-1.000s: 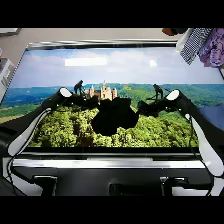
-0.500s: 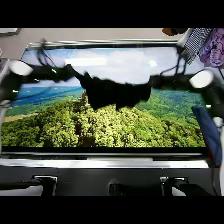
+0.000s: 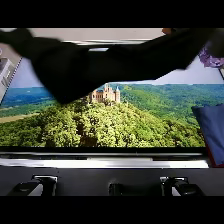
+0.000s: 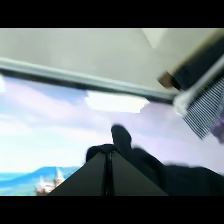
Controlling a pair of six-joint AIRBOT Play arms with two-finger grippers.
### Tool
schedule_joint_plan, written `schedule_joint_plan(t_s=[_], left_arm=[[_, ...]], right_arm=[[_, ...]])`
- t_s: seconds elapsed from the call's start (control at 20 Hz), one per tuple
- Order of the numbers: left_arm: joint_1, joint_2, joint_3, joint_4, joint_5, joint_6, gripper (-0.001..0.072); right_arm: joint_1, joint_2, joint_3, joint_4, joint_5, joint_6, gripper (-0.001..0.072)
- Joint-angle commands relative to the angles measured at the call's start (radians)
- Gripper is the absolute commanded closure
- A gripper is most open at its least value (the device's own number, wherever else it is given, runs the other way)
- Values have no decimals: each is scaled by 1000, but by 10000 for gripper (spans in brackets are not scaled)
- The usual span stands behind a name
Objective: Fold the clothes and pants, and hang the long-sleeved shirts on hangers.
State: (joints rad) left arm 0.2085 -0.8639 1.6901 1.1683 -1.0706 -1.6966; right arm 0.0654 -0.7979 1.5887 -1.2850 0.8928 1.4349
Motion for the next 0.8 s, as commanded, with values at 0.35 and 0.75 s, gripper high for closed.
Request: schedule_joint_plan(t_s=[0.35, 0.75], left_arm=[[-39, 30, -204, 156, -188, -106, 691], [-91, -342, -693, 156, 141, -92, 692]], right_arm=[[0, -164, 2, -1, 349, 327, 682], [1, -757, -64, 200, 388, 274, 683]])
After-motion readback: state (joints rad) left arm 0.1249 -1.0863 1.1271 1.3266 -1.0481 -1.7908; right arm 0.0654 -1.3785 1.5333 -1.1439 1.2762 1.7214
